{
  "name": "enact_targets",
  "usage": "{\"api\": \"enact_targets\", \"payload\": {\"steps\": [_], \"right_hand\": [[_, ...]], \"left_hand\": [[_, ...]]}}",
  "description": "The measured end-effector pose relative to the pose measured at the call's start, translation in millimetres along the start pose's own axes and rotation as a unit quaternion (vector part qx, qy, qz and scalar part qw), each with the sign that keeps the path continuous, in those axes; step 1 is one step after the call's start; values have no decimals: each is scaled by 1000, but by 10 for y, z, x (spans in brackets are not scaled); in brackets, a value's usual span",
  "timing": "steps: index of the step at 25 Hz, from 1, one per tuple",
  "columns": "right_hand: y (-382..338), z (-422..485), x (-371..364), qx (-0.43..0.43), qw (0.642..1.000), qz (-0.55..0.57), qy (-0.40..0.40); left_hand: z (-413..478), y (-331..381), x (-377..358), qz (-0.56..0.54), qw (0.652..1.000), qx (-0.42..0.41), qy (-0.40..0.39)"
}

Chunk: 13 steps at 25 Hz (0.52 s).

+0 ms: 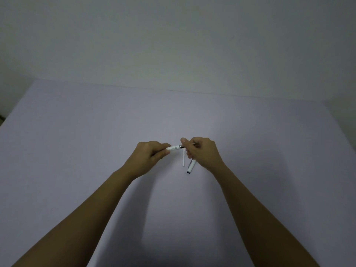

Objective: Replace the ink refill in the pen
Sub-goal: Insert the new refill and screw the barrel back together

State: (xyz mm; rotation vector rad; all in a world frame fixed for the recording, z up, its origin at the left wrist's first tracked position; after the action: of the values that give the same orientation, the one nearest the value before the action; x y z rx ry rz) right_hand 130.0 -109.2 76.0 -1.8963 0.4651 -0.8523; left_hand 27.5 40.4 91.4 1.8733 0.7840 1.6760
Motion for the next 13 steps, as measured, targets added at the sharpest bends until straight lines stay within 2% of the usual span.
{"api": "enact_targets", "payload": {"steps": [2,5,9,13], "right_hand": [[-36,-9,5,18,1000,3,13],[-94,-31,48,60,997,40,-25],[-100,-31,107,59,996,-32,-51],[-156,-61,86,61,996,-44,-43]], "left_hand": [[-4,9,1,-7,1000,5,6],[2,6,13,-20,1000,16,10],[-8,5,23,-14,1000,10,6],[-33,37,46,-25,999,12,19]]}}
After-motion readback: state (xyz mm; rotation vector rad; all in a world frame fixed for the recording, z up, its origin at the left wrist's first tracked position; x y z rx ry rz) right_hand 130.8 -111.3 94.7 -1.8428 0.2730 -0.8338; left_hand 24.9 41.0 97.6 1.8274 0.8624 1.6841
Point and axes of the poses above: each hand's wrist, its own z-axis towards the middle knuckle, its own x-axis out of the back of the hand, y = z × x, the point moved 4 cm from there along z, towards the middle knuckle, and after that the axes turned 11 degrees about -y, right-handed, at the moved point
